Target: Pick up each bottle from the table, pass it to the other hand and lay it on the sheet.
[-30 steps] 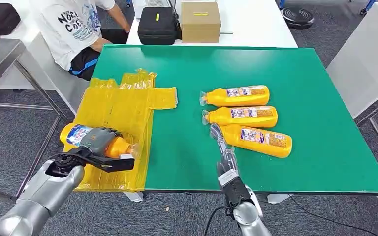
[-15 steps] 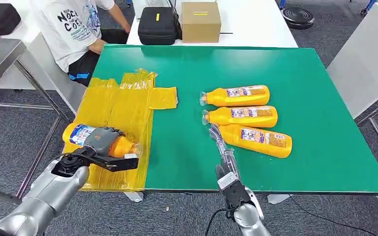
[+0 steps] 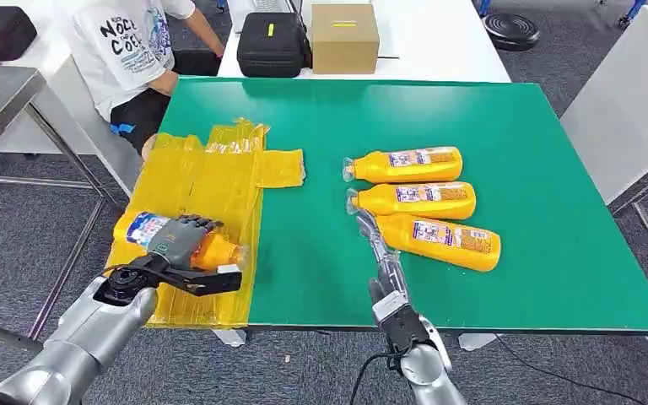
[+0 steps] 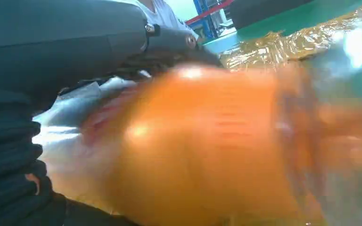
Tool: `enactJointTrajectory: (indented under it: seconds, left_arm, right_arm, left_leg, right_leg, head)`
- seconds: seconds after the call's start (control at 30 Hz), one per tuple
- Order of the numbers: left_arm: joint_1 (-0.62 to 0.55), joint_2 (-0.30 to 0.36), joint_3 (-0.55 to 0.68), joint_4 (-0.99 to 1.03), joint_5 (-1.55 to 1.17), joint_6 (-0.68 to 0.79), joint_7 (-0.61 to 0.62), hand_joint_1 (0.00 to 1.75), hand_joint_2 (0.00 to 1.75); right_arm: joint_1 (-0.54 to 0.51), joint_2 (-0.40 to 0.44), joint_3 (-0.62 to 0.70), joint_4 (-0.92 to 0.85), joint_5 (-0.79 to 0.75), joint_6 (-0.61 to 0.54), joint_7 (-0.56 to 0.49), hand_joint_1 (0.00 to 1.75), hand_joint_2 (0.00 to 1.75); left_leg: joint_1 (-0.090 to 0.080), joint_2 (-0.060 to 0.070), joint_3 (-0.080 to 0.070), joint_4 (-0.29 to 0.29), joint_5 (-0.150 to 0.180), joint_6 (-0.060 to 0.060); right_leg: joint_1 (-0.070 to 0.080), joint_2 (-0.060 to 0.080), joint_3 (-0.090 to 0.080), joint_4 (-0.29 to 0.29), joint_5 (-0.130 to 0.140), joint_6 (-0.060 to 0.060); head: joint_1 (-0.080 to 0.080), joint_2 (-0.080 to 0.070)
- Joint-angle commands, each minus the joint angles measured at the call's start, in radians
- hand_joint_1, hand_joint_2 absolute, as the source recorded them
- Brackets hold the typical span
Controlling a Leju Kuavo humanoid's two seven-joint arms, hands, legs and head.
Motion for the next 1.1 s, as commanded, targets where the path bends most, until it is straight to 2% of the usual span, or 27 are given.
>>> enactJointTrajectory:
  seconds: [0.03, 0.83, 0.93, 1.1]
  left_arm:
    - [0.021, 0.004, -0.014, 0.039, -0.007, -0.022, 0.001, 0.00, 1.75]
    - [0.012, 0.029, -0.020, 0.027, -0.015, -0.044, -0.008, 0.00, 1.75]
    - [0.020, 0.059, -0.036, -0.029, -0.011, -0.068, -0.040, 0.00, 1.75]
    - [0.099, 0.196, -0.064, -0.280, 0.000, -0.194, -0.077, 0.00, 1.75]
  right_arm:
    - [-0.034, -0.010, -0.003, 0.059, -0.003, 0.003, -0.001, 0.00, 0.00]
    - [-0.032, -0.016, 0.004, 0.066, -0.033, -0.009, -0.001, 0.00, 0.00]
    - [-0.032, -0.008, -0.009, 0.058, -0.028, -0.007, -0.001, 0.00, 0.00]
    - [-0.016, -0.012, -0.017, 0.049, -0.024, 0.002, -0.001, 0.00, 0.00]
  left_leg:
    - [0.001, 0.002, 0.004, -0.001, -0.001, -0.001]
    - [0.001, 0.002, 0.006, -0.001, -0.001, -0.001]
    - [0.001, 0.003, 0.006, -0.001, -0.001, -0.001]
    - [0.002, 0.006, 0.008, -0.001, -0.003, -0.002]
  right_leg:
    - [0.001, 0.002, 0.004, -0.001, -0.001, -0.001]
    - [0.001, 0.002, 0.006, -0.001, 0.000, -0.001]
    - [0.001, 0.002, 0.005, -0.001, 0.000, -0.001]
    - [0.002, 0.005, 0.006, -0.001, -0.001, -0.002]
  head:
    - [0.000, 0.000]
    - [0.000, 0.000]
    - [0.000, 0.000]
    - [0.000, 0.000]
